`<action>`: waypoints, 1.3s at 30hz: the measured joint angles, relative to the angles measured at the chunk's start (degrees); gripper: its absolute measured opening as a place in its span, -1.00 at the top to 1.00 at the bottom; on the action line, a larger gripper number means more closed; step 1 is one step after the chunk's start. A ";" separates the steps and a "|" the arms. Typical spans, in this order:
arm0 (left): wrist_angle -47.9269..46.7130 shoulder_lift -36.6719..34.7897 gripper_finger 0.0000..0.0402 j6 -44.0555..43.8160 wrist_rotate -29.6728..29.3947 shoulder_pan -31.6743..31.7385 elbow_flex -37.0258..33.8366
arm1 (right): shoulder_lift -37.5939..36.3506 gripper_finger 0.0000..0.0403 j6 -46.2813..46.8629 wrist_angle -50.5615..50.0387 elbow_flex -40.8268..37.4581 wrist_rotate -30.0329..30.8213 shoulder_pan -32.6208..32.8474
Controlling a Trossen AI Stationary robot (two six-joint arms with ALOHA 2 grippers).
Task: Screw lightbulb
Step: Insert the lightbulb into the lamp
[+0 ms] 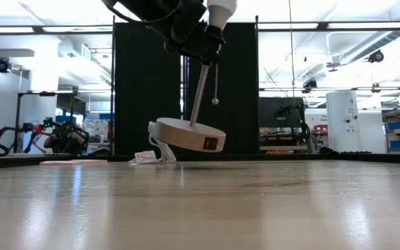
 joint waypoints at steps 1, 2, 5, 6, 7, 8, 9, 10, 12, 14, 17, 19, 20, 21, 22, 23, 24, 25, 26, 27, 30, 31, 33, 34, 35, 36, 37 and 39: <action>-0.04 0.00 0.27 0.00 0.00 -0.02 0.00 | 0.00 -0.42 0.08 0.02 -0.14 0.00 0.00; -0.02 0.00 0.27 0.00 0.00 -0.02 0.00 | 0.00 -0.43 0.20 0.04 -0.30 0.00 0.00; 0.02 0.00 0.27 0.00 0.02 -0.02 0.00 | 0.05 -0.48 2.41 0.69 -1.13 0.00 0.00; -0.03 0.00 0.27 0.02 0.02 -0.02 0.00 | 0.23 -0.49 2.92 0.90 -1.39 0.01 0.00; -0.04 0.00 0.27 0.02 0.02 -0.02 0.00 | 0.34 -0.51 3.08 1.11 -1.68 0.02 0.00; -0.04 0.00 0.27 0.05 0.02 -0.02 0.00 | 0.42 -0.53 3.11 1.14 -1.96 0.04 0.00; -0.11 0.02 0.27 0.11 0.02 -0.02 0.00 | 0.46 -0.55 3.11 1.29 -2.27 0.06 0.00; -0.09 0.02 0.27 0.26 0.02 -0.02 0.00 | 0.46 -0.56 3.17 1.76 -2.63 0.04 0.00; -0.06 0.02 0.27 0.48 0.02 -0.02 0.00 | 0.46 -0.58 3.62 2.38 -2.83 0.04 0.00; -0.06 0.02 0.27 0.48 0.02 -0.02 0.00 | 0.46 -0.58 4.43 2.50 -2.83 0.07 0.00; -0.06 0.02 0.27 0.48 0.02 -0.02 0.00 | 0.46 -0.56 4.61 2.38 -2.83 0.07 0.00; -0.06 0.00 0.27 0.48 0.03 -0.02 0.00 | 0.46 -0.52 3.93 2.05 -2.87 0.13 0.00; -0.08 0.01 0.27 0.49 0.03 -0.02 0.00 | 0.46 -0.50 3.46 2.09 -2.98 0.13 -0.02; -0.13 0.01 0.27 0.48 0.04 -0.03 -0.02 | 0.50 -0.48 3.27 2.07 -3.09 0.17 -0.02; -0.25 0.01 0.27 0.49 0.04 -0.04 -0.02 | 0.69 -0.45 3.33 2.09 -3.09 0.20 -0.02; -0.39 0.02 0.27 0.48 0.04 -0.05 -0.03 | 0.83 -0.43 3.91 2.08 -3.09 0.21 -0.02; -0.49 0.02 0.27 0.50 0.06 -0.09 -0.05 | 0.94 -0.40 5.04 2.10 -3.10 0.25 -0.02; -0.64 0.02 0.27 0.48 0.07 -0.09 -0.09 | 1.03 -0.38 6.40 2.20 -3.12 0.26 -0.02; -0.70 0.00 0.27 0.48 0.07 -0.11 -0.09 | 1.17 -0.36 8.06 2.38 -3.13 0.27 -0.02; -0.68 0.00 0.27 0.48 0.05 -0.13 -0.09 | 1.22 -0.34 10.10 2.51 -3.13 0.31 -0.02; -0.65 0.02 0.27 0.49 0.07 -0.13 -0.09 | 1.26 -0.31 17.61 2.51 -3.13 0.36 -0.02; -0.62 0.02 0.27 0.48 0.07 -0.11 -0.09 | 1.27 -0.31 20.69 2.51 -3.13 0.41 -0.02; -0.54 0.02 0.27 0.46 0.18 -0.11 -0.11 | 1.27 -0.33 27.49 2.52 -3.13 0.51 -0.02; -0.50 0.02 0.27 0.44 0.26 -0.11 -0.11 | 1.27 -0.34 31.04 2.51 -3.13 0.59 -0.02; -0.44 0.02 0.27 0.32 0.40 -0.11 -0.11 | 1.27 -0.35 34.73 2.49 -3.13 0.65 -0.02; -0.43 0.02 0.27 0.20 0.49 -0.11 -0.11 | 1.27 -0.36 38.47 2.49 -3.13 0.70 -0.02; -0.41 0.02 0.27 0.08 0.48 -0.11 -0.12 | 1.27 -0.37 42.04 2.49 -3.13 0.72 -0.02; -0.39 0.01 0.27 -0.11 0.46 -0.11 -0.13 | 1.27 -0.39 48.97 2.44 -3.18 0.72 -0.02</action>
